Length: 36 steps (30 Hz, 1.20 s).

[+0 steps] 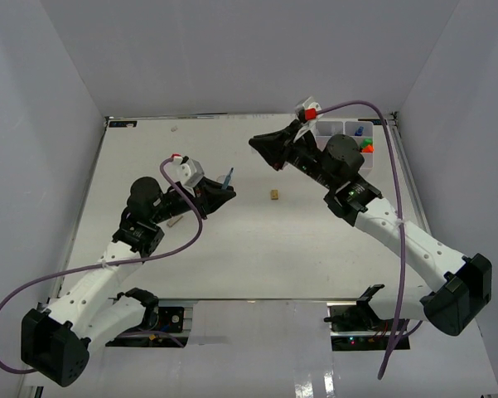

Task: Sort the stationery into containers
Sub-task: Close the pen cap on the pen.

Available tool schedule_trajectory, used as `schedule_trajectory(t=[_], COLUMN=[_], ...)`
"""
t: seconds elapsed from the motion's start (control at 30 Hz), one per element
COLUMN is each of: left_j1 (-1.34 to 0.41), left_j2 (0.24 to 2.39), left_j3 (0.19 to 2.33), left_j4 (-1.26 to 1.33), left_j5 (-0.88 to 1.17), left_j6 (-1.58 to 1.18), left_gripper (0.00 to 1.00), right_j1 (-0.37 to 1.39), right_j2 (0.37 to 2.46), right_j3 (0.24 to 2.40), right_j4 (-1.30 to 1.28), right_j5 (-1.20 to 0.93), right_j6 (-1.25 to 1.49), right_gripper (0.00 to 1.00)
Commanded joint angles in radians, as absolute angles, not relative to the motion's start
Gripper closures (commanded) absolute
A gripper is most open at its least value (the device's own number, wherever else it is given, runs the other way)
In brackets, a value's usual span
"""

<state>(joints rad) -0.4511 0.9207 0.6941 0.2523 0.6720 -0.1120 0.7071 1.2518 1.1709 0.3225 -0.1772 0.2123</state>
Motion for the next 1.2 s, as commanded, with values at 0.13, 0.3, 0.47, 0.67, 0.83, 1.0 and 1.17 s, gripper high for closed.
schedule_trajectory(t=[0.13,0.3,0.47,0.67,0.83,1.0,1.17], left_j1=[-0.469,-0.471,-0.471,-0.471,-0.471,-0.471,-0.471], left_j2=[0.937,0.948,0.956,0.946,0.934,0.936,0.928], left_j3=[0.675,0.672,0.67,0.661,0.641,0.64,0.634], left_j4=[0.308,0.307,0.324,0.342,0.38,0.383,0.397], left_j5=[0.736,0.724,0.732,0.71,0.71,0.709,0.718], left_j6=[-0.115,-0.118,-0.14,-0.153,-0.178,-0.186,-0.186], left_gripper=[1.0,1.0,1.0,1.0,1.0,1.0,1.0], right_j1=[0.716,0.721,0.727,0.741,0.747,0.753,0.755], right_j2=[1.241,1.255,1.281,1.295,1.305,1.307,1.304], right_j3=[1.085,1.072,1.074,1.06,1.065,1.058,1.048], right_j4=[0.635,0.679,0.722,0.761,0.768,0.785,0.784], right_j5=[-0.276,-0.317,-0.377,-0.411,-0.452,-0.474,-0.479], right_j6=[0.327,0.365,0.391,0.403,0.416,0.431,0.431], right_gripper=[0.92,0.92,0.92,0.92,0.91,0.91,0.91])
